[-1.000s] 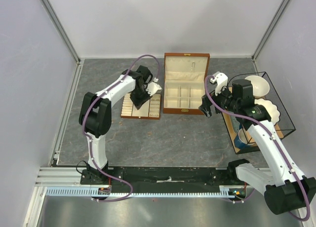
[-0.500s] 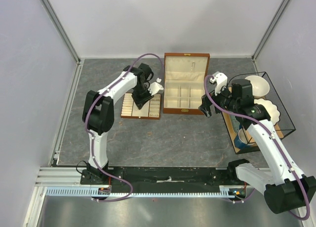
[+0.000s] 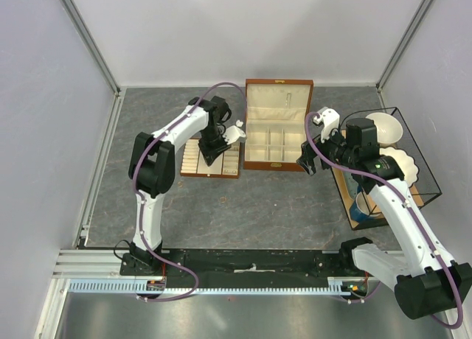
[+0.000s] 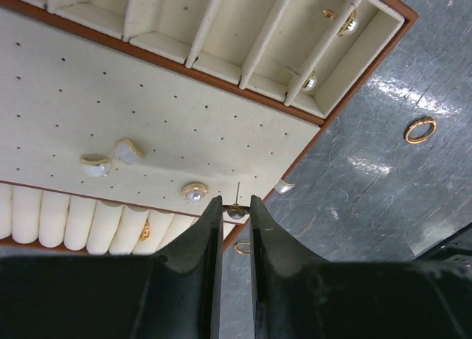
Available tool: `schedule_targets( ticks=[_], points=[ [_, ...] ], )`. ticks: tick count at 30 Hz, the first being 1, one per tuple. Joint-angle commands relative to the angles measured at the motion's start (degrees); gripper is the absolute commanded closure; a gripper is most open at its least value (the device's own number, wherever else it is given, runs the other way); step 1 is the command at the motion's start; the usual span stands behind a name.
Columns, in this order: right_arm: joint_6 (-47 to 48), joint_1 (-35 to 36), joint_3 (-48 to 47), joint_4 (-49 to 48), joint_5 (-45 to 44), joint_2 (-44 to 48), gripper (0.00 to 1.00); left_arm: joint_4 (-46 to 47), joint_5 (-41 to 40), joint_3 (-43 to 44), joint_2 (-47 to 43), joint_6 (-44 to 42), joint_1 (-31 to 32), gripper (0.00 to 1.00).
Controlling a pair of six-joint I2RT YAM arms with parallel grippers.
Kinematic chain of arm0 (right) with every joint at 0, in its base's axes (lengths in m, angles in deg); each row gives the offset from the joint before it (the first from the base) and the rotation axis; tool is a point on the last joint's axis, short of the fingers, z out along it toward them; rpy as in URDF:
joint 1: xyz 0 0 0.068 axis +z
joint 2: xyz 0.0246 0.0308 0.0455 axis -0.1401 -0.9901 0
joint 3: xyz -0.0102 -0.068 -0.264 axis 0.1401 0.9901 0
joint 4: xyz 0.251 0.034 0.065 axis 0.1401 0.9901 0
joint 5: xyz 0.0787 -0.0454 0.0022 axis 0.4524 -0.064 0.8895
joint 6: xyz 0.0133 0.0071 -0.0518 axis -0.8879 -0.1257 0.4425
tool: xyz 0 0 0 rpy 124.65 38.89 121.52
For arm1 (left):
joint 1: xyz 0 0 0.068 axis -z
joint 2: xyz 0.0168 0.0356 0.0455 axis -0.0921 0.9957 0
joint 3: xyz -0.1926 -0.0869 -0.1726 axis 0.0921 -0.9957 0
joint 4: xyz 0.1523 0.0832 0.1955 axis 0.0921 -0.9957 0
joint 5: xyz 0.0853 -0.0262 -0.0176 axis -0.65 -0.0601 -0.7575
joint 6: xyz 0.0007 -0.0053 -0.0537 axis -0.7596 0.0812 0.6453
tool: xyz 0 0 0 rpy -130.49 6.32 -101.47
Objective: Organize the mixed jewelry
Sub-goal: Place the jewelry in the compartment layer.
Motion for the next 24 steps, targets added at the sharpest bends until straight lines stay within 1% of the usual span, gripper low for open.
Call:
schedule_targets(
  ticks=[1, 7, 24],
  points=[
    [-0.19, -0.14, -0.20, -2.21, 0.77, 0.01, 0.02, -0.80, -2.35, 3.03, 0.99, -2.05, 0.28, 0.82],
    [-0.10, -0.14, -0.20, -2.30, 0.77, 0.01, 0.02, -0.71, -4.38, 3.83, 2.22, -2.22, 0.28, 0.82],
    [0.07, -0.14, 0.06, -2.30, 0.68, 0.27, 0.02, -0.71, -5.08, 5.32, 3.63, -2.49, 0.28, 0.82]
  ],
)
